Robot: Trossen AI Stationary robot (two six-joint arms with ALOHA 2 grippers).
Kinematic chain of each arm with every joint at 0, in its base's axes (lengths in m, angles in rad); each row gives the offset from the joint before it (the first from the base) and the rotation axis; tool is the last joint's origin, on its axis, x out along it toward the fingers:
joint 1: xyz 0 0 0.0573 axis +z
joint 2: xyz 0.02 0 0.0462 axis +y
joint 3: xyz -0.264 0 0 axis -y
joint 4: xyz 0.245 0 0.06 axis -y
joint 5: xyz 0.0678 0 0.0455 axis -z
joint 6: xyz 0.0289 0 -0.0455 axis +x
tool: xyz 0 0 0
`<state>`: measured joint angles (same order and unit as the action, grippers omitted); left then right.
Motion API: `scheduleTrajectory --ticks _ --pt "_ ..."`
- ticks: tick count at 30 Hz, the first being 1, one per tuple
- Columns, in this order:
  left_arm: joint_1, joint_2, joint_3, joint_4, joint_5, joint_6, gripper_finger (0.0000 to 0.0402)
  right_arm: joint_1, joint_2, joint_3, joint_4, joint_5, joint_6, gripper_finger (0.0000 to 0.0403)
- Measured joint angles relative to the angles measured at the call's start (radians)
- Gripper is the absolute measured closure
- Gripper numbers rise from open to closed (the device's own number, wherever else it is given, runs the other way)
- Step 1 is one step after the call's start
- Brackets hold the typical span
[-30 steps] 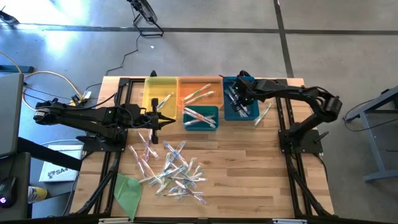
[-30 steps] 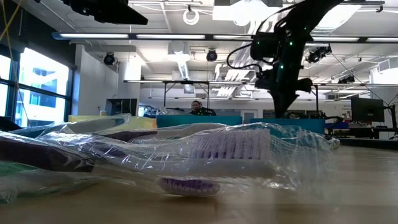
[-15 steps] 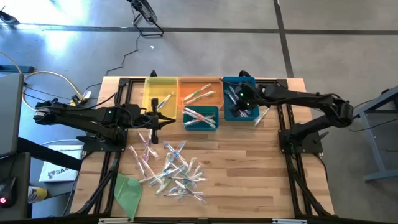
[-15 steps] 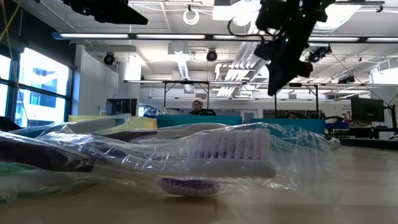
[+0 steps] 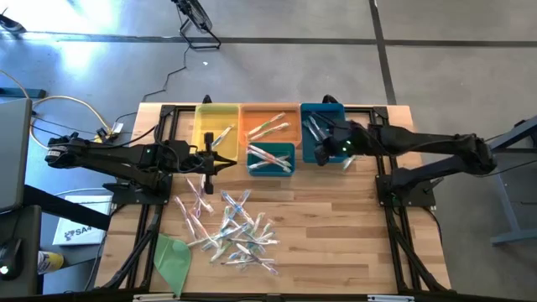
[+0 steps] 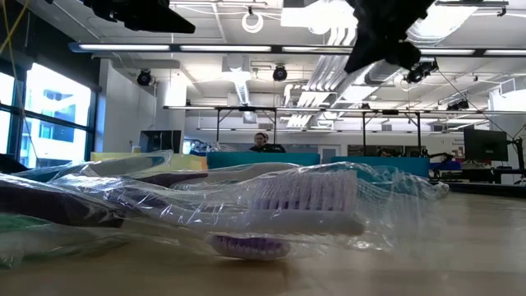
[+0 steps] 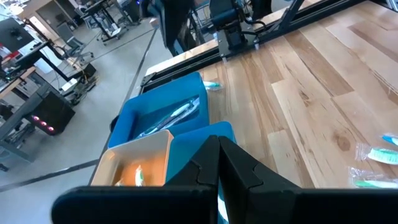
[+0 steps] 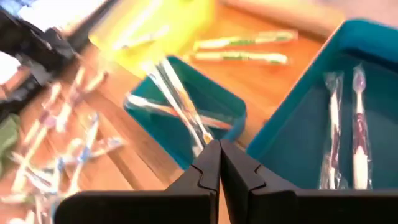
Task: Pick & Place Toothbrushes
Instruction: Put the green toothbrush into the orange bin
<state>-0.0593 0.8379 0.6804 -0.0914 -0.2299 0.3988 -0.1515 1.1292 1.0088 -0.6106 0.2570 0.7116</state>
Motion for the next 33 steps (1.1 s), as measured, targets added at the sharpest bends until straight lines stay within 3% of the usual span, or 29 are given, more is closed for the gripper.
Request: scheduleTrajectory --ticks 7,17,23,33 --pt "0.0 0.0 0.0 0.0 0.0 0.0 0.0402 0.106 -0.079 0.0 -0.015 0.196 0.051 0.0401" --pt "0.0 0.0 0.0 -0.001 -0.04 0.0 0.0402 0.111 -0.128 0.0 -0.03 0.325 0.056 0.0401" --pt "0.0 0.0 0.0 -0.001 -0.051 0.0 0.0402 0.108 -0.13 0.0 -0.031 0.415 0.186 0.0401" --pt "0.0 0.0 0.0 -0.008 -0.074 0.046 0.0402 0.073 -0.123 0.0 -0.029 0.391 0.168 0.0401"
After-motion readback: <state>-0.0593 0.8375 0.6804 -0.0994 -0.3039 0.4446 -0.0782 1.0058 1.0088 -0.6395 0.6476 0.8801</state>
